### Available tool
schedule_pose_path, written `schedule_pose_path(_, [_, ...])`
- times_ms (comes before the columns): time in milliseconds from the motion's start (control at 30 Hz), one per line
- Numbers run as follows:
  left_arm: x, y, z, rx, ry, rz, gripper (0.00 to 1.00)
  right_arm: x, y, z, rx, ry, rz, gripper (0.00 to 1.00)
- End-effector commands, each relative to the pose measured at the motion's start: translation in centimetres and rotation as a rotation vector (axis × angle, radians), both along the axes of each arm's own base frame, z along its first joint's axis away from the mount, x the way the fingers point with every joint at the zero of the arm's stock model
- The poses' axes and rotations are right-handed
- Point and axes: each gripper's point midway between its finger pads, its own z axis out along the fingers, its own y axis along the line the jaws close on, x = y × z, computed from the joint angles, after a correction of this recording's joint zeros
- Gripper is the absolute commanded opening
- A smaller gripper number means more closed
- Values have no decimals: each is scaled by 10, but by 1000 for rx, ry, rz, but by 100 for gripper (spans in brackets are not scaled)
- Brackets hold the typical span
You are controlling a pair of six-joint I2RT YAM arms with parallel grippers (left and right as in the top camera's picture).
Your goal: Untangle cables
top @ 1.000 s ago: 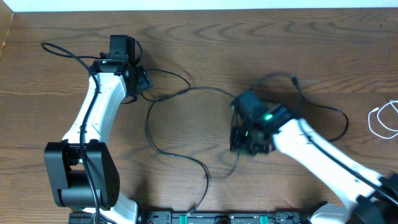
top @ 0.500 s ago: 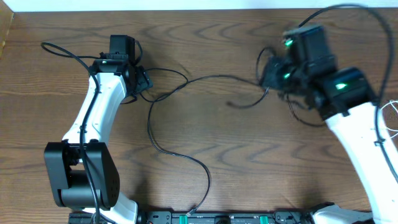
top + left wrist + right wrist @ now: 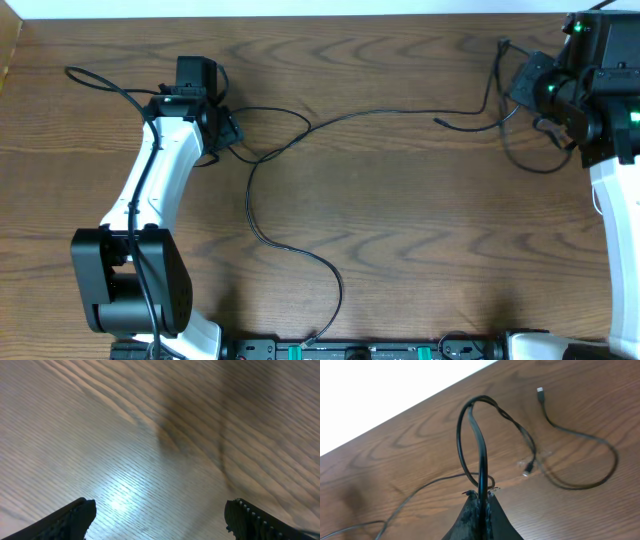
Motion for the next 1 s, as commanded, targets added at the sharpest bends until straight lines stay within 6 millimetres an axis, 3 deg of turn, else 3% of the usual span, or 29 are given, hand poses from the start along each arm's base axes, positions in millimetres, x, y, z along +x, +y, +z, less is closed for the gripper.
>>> schedule_pose_path(0, [-3,25,2,52,-3,84,88,7,0,1,-21,-1,32,1])
schedule_pose_path(100, [-9,42,0,18,-5,185,88,11,2,-9,-21,29,35,1])
schedule_pose_path(167, [-10,44,-3,-57,-1,197,88,12,2,-16,-21,49,36,1])
schedule_pose_path(400, [-8,-5,-5,-332,21,-147,89,17,3,-28,-16,81,41,1])
schedule_pose_path(467, [-14,-14,-6,-349,47,-226,98,17,4,-28,-10,80,46,1])
schedule_pose_path(667, [-49,-26,-12,-328,196,-452,98,15,5,-29,-7,88,49,1])
schedule_pose_path(967, [-103,-40,-10,-439,397,-455,98,13,6,-31,-5,99,51,1])
